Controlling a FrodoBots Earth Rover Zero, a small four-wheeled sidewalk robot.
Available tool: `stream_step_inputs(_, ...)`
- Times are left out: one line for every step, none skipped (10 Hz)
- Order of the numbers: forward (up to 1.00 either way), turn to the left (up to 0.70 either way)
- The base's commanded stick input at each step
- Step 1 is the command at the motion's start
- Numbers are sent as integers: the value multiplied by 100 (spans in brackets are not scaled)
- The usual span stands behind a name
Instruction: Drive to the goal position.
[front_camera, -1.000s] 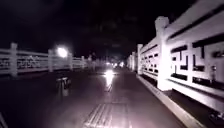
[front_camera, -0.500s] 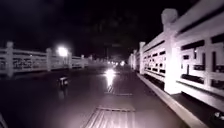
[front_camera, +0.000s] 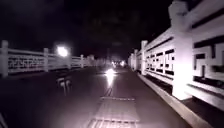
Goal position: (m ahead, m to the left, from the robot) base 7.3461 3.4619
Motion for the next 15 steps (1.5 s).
stream_step_inputs(45,0)
stream_step_inputs(45,0)
stream_step_inputs(45,0)
stream_step_inputs(45,0)
stream_step_inputs(45,0)
stream_step_inputs(45,0)
stream_step_inputs(45,-26)
stream_step_inputs(45,-27)
stream_step_inputs(45,-27)
stream_step_inputs(45,-27)
stream_step_inputs(45,0)
stream_step_inputs(45,0)
stream_step_inputs(45,0)
stream_step_inputs(45,0)
stream_step_inputs(45,0)
